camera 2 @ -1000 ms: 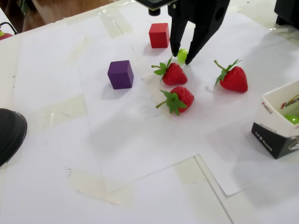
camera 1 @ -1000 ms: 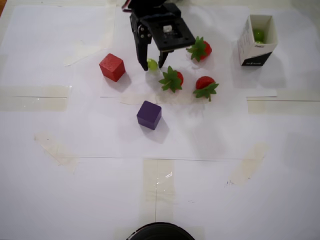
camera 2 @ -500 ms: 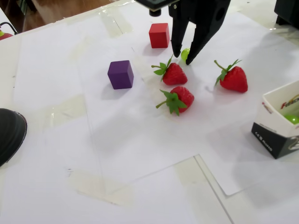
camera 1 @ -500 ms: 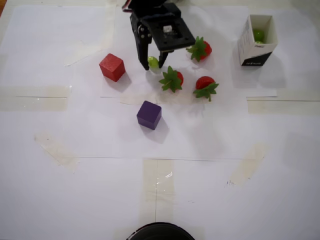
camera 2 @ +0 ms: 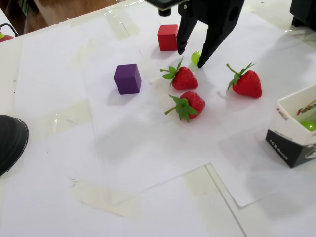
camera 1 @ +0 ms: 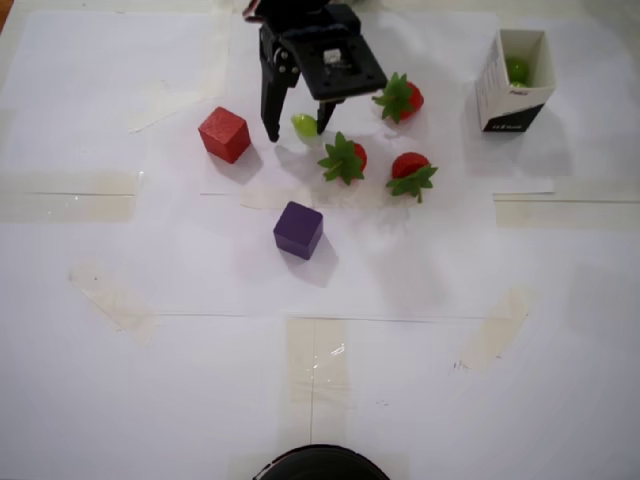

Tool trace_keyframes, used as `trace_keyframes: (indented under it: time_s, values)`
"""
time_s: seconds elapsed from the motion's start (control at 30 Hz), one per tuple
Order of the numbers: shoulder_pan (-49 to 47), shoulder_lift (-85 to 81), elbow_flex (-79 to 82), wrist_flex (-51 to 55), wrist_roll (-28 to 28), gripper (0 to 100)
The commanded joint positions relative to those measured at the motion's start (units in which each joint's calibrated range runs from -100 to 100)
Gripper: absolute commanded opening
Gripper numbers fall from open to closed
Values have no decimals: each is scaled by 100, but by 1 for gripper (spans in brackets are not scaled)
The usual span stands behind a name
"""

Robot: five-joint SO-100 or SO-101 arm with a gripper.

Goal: Pick up the grapes and place them in the box.

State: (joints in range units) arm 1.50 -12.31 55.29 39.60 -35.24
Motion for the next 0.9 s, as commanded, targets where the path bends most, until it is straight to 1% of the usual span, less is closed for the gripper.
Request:
trace_keyframes:
  time_s: [0.0,0.1,0.2,0.37,0.43,0.87]
  values:
    - [49,-205,25,214,-63,20]
    - [34,-205,25,239,-54,17]
    - [19,-205,25,263,-63,12]
    - [12,-205,34,263,-68,11]
    - [12,-213,43,263,-73,8]
    - [19,-239,43,296,-44,5]
